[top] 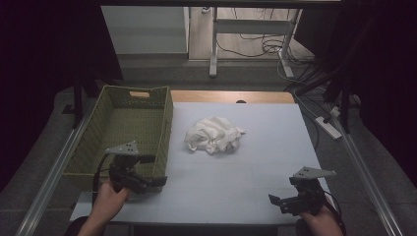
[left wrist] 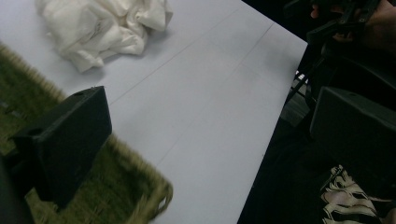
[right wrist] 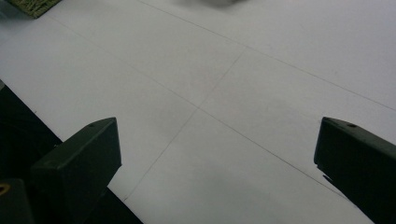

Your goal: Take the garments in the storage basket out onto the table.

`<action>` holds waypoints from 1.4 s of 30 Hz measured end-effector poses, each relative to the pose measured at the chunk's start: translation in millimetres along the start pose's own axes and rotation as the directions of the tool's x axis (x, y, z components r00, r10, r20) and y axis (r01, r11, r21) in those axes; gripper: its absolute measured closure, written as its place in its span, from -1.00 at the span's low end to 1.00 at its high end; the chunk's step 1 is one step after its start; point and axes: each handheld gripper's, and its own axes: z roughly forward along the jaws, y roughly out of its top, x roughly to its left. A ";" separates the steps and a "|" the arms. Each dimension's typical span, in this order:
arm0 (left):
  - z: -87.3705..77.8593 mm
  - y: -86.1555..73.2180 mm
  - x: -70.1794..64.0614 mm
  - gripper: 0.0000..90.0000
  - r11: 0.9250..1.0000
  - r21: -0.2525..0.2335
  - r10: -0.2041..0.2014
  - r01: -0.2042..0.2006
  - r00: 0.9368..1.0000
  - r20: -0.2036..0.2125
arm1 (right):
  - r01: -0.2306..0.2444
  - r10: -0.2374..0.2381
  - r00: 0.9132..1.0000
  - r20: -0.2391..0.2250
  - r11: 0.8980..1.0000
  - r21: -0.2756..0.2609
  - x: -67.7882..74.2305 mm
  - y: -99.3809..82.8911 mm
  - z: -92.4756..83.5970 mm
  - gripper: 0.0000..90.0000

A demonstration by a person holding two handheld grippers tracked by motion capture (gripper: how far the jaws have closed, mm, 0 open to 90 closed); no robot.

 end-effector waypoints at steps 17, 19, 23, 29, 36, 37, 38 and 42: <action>-33.3 -33.1 -8.6 -1.00 0.999 -0.028 -0.033 0.030 0.994 -0.101 | -0.004 0.004 1.000 0.000 1.000 0.002 -0.3 0.0 -0.2 -0.98; -37.4 -37.5 -10.4 -1.00 0.999 -0.035 -0.035 0.032 0.993 -0.112 | -0.005 0.005 1.000 0.000 1.000 0.003 -0.3 0.0 -0.1 -0.98; -44.9 -45.9 -13.1 -1.00 0.999 -0.034 -0.038 0.034 0.991 -0.131 | -0.003 0.003 1.000 -0.001 1.000 0.002 0.0 0.0 0.1 -0.98; -54.6 -61.6 -14.0 -1.00 0.996 -0.045 -0.077 0.071 0.984 -0.159 | -0.005 0.005 1.000 0.002 1.000 0.008 -0.2 0.2 0.6 -0.98; -61.0 -74.8 -12.2 -1.00 0.995 -0.034 -0.099 0.094 0.977 -0.190 | -0.012 0.012 1.000 0.000 1.000 0.006 -0.8 0.1 0.3 -0.98; -62.4 -78.2 -11.4 -1.00 0.994 -0.038 -0.104 0.098 0.976 -0.191 | -0.012 0.012 1.000 -0.001 1.000 0.006 -0.9 0.1 0.4 -0.98; -63.5 -81.1 -10.7 -1.00 0.994 -0.044 -0.109 0.103 0.975 -0.193 | -0.013 0.013 1.000 -0.001 1.000 0.006 -1.0 0.1 0.5 -0.98; -67.0 -92.1 -7.9 -1.00 0.993 -0.030 -0.115 0.111 0.967 -0.227 | -0.012 0.012 1.000 0.001 1.000 0.007 -0.6 0.2 0.6 -0.98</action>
